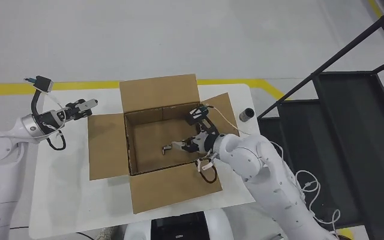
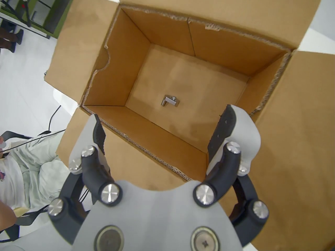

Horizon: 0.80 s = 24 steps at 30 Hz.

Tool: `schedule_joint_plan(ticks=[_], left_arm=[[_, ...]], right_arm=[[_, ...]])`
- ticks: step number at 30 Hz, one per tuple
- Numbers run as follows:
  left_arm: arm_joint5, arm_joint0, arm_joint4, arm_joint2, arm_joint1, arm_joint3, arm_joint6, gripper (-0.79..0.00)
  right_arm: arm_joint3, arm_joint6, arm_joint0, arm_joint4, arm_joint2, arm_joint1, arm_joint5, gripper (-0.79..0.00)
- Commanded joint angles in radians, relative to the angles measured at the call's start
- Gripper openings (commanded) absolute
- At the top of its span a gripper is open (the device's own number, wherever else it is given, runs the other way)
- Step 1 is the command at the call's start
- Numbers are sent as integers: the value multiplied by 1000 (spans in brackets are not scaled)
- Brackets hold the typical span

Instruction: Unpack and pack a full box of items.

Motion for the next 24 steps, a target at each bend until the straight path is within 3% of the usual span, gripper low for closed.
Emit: schedule_joint_plan(ticks=[1, 5, 10, 24], left_arm=[[0, 0, 0, 0, 0, 0, 0, 0], [0, 0, 0, 0, 0, 0, 0, 0], [0, 0, 0, 0, 0, 0, 0, 0], [0, 0, 0, 0, 0, 0, 0, 0]], right_arm=[[50, 13, 51, -15, -37, -8, 47, 0], [189, 83, 162, -49, -130, -29, 116, 0], [364, 58, 284, 0, -234, -67, 157, 0], [376, 57, 291, 4, -240, -70, 159, 0]])
